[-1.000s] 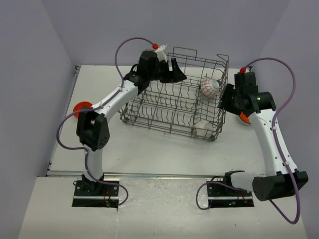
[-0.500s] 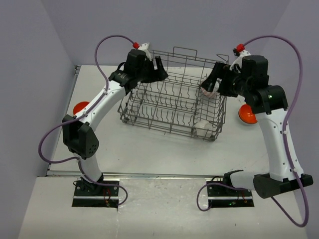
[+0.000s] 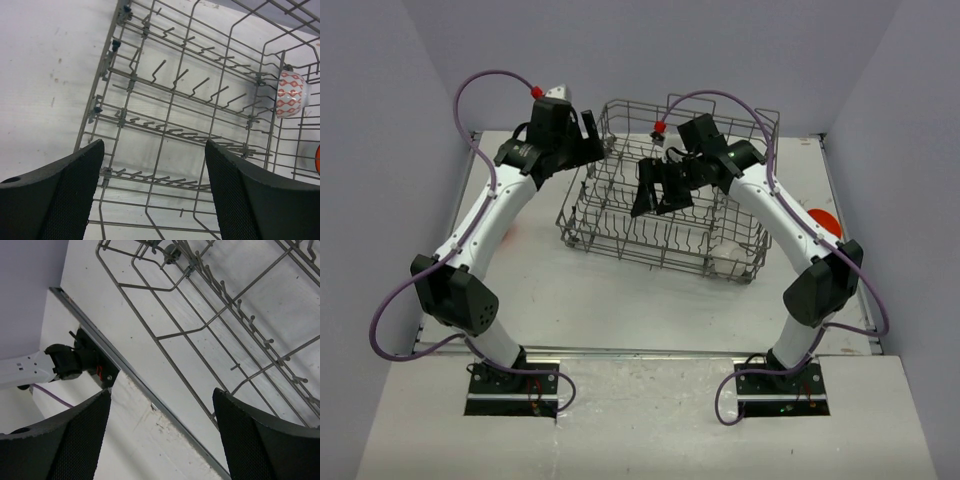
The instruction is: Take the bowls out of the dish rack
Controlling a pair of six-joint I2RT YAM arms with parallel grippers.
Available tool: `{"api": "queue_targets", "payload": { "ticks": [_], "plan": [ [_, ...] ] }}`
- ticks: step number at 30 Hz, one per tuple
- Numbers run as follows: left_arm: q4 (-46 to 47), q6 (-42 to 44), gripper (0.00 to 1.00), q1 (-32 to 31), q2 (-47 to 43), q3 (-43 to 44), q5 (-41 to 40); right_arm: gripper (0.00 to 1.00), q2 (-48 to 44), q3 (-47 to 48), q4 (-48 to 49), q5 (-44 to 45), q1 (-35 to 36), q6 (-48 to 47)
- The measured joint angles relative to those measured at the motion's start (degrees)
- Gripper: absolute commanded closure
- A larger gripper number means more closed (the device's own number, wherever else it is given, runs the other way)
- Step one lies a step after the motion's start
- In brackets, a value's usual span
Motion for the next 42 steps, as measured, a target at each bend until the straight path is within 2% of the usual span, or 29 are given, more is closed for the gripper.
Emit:
{"api": "queue_targets", "payload": {
  "ticks": [6, 18, 30, 33, 36, 37, 38, 40, 42],
  "plan": [
    [-4.5, 0.0, 0.18, 3.1, -0.39, 1.64, -1.09, 0.2, 2.27, 0.13, 2.62, -3.72, 0.7, -0.04],
    [-6.75, 0.02, 0.17, 8.48, -0.44, 1.77, 0.24, 0.23, 14.03, 1.73, 4.37, -7.8, 4.28, -0.04],
    [-6.58, 0.11, 0.17, 12.66, -1.62, 0.48, 3.02, 0.38, 18.53, 6.03, 4.33, -8.41, 6.51, -0.02],
    [-6.32, 0.13, 0.16, 13.84, -2.27, -0.42, 3.65, 0.44, 19.19, 6.05, 4.17, -8.7, 7.8, -0.07],
    [-5.9, 0.13, 0.17, 15.13, -2.95, -1.57, 4.02, 0.54, 19.39, 6.08, 4.37, -8.37, 8.46, -0.33],
    [-5.73, 0.13, 0.16, 15.61, -3.28, -2.12, 4.44, 0.65, 19.45, 6.08, 4.33, -8.26, 8.59, -0.42],
    [-5.6, 0.13, 0.16, 16.04, -3.58, -2.6, 4.74, 0.71, 19.5, 6.08, 4.39, -8.0, 8.72, -0.63],
    [-5.38, 0.13, 0.17, 16.92, -4.31, -3.76, 5.35, 0.81, 19.61, 6.12, 4.55, -8.15, 8.98, -0.79],
    [-5.27, 0.13, 0.16, 17.79, -4.87, -4.63, 5.92, 0.88, 19.56, 6.36, 5.09, -8.5, 9.51, -1.11]
  ]
}}
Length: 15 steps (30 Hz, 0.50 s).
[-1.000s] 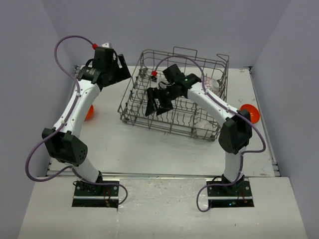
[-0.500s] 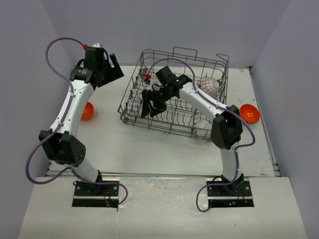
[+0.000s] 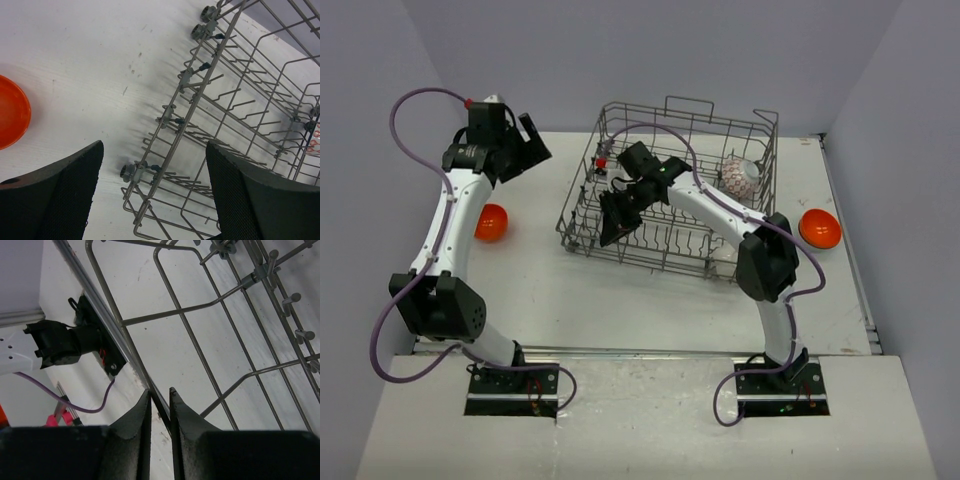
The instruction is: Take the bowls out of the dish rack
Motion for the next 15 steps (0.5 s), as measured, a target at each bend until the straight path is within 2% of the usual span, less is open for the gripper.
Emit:
{"api": "queue_targets", "payload": {
  "ticks": [2, 5, 15],
  "plan": [
    [0.02, 0.0, 0.17, 0.83, -0.44, -0.5, 0.5, 0.95, -0.09, -0.17, 0.35, 0.0, 0.33, -0.61],
    [0.52, 0.02, 0.17, 1.92, -1.29, -1.55, 1.03, 0.98, -0.87, -1.88, 2.01, -0.48, 0.76, -0.48],
    [1.18, 0.02, 0.17, 3.61, -2.45, -3.1, 2.14, 1.0, -4.9, -7.78, 4.68, 1.14, 5.07, 0.83]
  ]
}}
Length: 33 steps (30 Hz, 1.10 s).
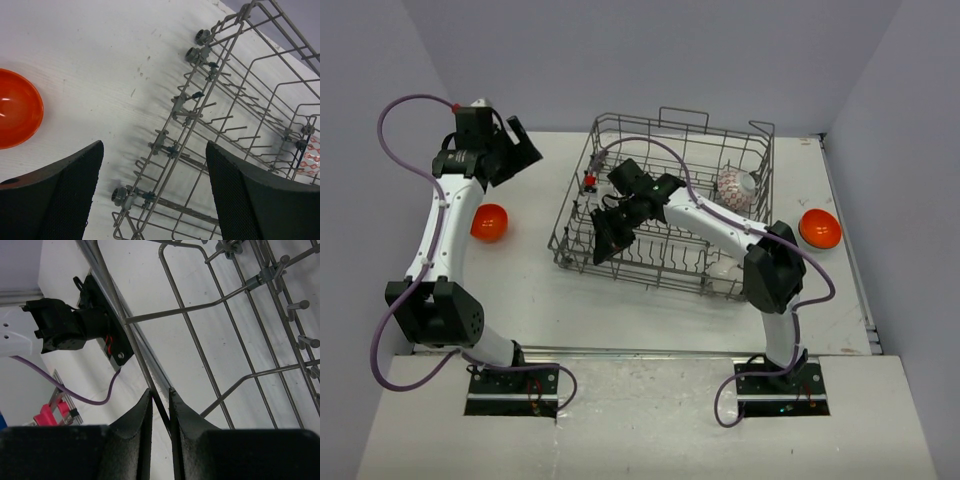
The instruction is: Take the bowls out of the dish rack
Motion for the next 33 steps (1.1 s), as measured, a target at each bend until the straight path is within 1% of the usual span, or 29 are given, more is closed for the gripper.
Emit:
{"api": "queue_targets", "payload": {
  "ticks": [10, 24, 25, 26, 27, 30, 33],
  "plan": [
    [0.09, -0.02, 0.16, 1.44, 0.0, 0.0, 0.04, 1.0, -3.91, -5.46, 1.9, 1.44, 5.2, 2.99],
    [0.35, -0.04, 0.17, 1.68, -0.22, -1.64, 0.44, 1.0, -9.51, -13.22, 6.58, 3.54, 7.06, 5.07],
    [0.37, -0.04, 0.16, 1.68, -0.28, -1.79, 0.46, 0.98, -10.03, -13.77, 6.8, 3.98, 7.1, 5.25],
    [0.39, -0.07, 0.17, 1.68, -0.39, -1.9, 0.55, 0.94, -10.6, -14.23, 6.84, 4.37, 7.19, 5.27],
    [0.61, -0.09, 0.16, 1.68, -0.5, -2.01, 0.79, 0.85, -11.19, -14.6, 6.67, 4.96, 7.41, 5.27],
    [2.49, -0.13, 0.16, 1.68, -1.22, -2.97, 2.67, 0.7, -12.37, -14.8, 5.42, 7.52, 8.0, 5.55],
    [4.59, -0.17, 0.16, 1.7, -2.05, -4.09, 5.64, 0.66, -12.7, -13.68, 1.97, 10.56, 8.13, 6.43]
  ]
}}
